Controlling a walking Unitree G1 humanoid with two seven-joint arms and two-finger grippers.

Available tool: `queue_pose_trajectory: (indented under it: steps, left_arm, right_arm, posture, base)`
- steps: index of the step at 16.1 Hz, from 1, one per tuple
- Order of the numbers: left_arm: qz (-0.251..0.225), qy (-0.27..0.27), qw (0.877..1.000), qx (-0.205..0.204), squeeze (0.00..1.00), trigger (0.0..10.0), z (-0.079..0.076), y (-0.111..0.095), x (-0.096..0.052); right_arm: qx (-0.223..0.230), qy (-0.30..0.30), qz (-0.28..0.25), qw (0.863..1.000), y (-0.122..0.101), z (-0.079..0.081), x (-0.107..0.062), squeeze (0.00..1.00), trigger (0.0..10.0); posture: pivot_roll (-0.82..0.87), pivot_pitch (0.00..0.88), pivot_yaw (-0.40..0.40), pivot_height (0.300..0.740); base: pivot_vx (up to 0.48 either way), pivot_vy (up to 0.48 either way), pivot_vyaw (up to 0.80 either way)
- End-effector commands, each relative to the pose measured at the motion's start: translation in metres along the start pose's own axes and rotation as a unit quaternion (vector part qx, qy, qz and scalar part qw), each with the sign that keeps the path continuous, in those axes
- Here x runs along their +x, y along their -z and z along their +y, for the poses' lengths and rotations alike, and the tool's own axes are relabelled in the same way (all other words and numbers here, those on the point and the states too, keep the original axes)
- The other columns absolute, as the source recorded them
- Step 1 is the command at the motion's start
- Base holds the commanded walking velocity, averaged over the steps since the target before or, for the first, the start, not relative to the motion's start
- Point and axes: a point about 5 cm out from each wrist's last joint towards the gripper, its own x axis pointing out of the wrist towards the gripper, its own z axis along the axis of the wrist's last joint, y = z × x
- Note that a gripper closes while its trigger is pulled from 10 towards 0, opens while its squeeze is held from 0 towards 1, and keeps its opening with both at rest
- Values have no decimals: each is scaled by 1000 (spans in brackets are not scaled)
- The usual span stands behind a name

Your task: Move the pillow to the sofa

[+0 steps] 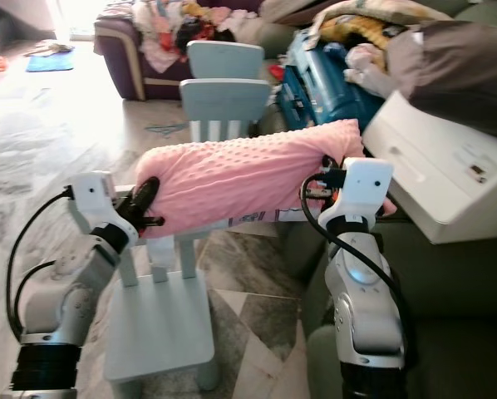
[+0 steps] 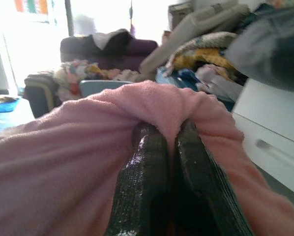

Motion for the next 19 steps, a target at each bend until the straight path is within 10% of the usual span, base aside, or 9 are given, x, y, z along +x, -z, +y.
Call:
queue_pose_trajectory:
  steps: [1,11,19]
  left_arm:
    - [-2,-1,1000,-2,0,10000,1,-3,-2]
    - [8,12,999,-29,0,10000,-3,-7,2]
    - [23,48,997,-52,0,10000,-16,-3,2]
  right_arm:
    - [-3,7,-16,1000,-9,-5,-2,0,10000]
    - [1,4,-12,1000,-10,-5,-3,0,10000]
    - [-6,-6,-14,1000,-11,-4,-3,0,10000]
  posture:
    - [-103,100,-72,740]
    - [-108,109,-70,740]
    - [-112,111,-76,740]
  base:
    - [0,0,-800]
    - [0,0,-800]
    - [0,0,0]
